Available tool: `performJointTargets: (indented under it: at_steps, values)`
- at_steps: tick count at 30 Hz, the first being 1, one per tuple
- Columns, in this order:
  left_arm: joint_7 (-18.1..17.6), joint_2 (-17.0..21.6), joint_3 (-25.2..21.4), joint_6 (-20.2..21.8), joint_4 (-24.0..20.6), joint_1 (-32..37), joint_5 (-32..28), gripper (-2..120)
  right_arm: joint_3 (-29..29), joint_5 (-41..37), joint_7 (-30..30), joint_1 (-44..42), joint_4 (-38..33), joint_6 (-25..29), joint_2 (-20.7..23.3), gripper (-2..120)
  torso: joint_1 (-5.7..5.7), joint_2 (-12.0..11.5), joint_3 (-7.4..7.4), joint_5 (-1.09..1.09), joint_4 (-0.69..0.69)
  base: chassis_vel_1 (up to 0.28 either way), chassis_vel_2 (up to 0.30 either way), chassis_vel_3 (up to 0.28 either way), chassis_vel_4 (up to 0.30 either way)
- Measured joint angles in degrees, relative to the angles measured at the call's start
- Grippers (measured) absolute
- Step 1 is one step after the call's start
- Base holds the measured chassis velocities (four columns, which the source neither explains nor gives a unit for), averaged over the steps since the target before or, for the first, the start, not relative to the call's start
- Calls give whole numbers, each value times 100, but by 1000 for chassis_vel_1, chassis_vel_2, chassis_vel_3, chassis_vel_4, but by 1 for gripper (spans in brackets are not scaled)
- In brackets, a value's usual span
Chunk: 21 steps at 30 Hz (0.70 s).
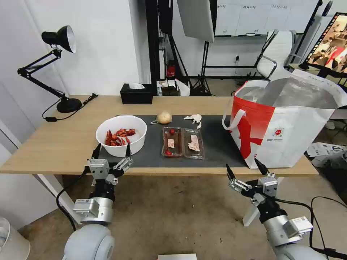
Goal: Pick up the trash from the table and place it into the takeout bag.
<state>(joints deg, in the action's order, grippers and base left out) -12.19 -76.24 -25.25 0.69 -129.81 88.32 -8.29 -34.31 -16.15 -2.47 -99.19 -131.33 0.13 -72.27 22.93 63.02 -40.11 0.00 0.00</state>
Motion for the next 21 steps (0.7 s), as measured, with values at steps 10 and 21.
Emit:
performJointTargets:
  at_steps: [10, 21]
  values:
    - [28, 80, -146, 27, -95, 115, 2, 100, 845, -3281, 1490, 601, -470, -1268, 234, 100, -1, 0, 0, -1, 0, 0, 0, 0, 0]
    - [28, 127, -328, 56, -221, 351, 7, 100, 1886, -5167, 2681, 1631, -55, -1400, 73, 100, -1, 0, 0, -1, 0, 0, 0, 0, 0]
